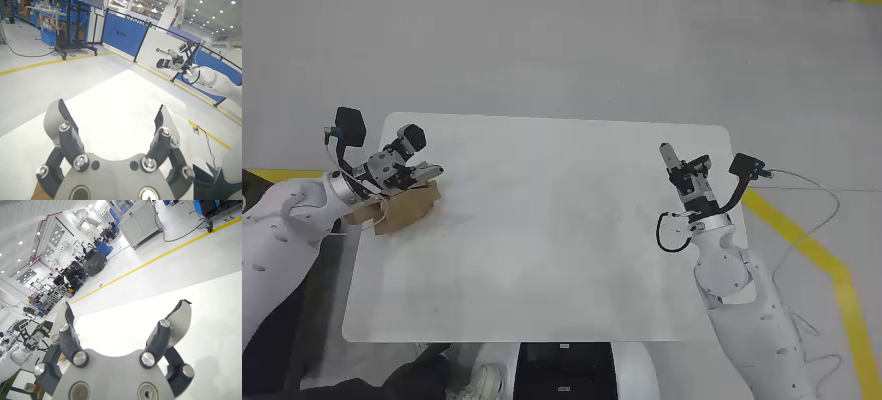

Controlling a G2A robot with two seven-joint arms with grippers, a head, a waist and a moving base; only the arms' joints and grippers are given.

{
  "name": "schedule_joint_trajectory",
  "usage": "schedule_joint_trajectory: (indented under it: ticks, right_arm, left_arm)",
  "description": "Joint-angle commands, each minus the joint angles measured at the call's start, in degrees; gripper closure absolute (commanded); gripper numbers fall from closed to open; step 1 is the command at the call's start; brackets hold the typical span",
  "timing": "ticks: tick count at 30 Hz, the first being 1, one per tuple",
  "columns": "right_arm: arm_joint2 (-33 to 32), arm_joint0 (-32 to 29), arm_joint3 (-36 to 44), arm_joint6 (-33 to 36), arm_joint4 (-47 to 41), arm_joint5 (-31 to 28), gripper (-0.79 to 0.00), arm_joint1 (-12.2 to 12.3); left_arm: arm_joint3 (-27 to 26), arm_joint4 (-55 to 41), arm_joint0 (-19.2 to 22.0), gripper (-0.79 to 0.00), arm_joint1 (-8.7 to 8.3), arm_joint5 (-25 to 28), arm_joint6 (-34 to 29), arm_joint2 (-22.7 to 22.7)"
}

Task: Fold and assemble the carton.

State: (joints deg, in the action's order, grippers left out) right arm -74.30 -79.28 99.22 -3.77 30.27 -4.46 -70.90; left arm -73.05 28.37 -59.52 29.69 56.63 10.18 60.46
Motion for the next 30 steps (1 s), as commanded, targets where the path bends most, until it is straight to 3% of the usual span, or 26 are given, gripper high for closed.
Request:
schedule_joint_trajectory:
  ticks: [1,18,30]
  right_arm:
    - [0.0,0.0,0.0,0.0,0.0,0.0,-0.784,0.0]
    - [0.0,0.0,0.0,0.0,0.0,0.0,-0.785,0.0]
    - [0.0,0.0,0.0,0.0,0.0,0.0,-0.785,0.0]
  left_arm:
    - [0.0,0.0,0.0,-0.784,0.0,0.0,0.0,0.0]
    - [0.8,-1.2,-0.8,-0.785,-0.02,-0.8,-0.7,0.6]
    - [9.7,-22.7,-3.3,-0.785,-2.39,1.4,-22.1,5.1]
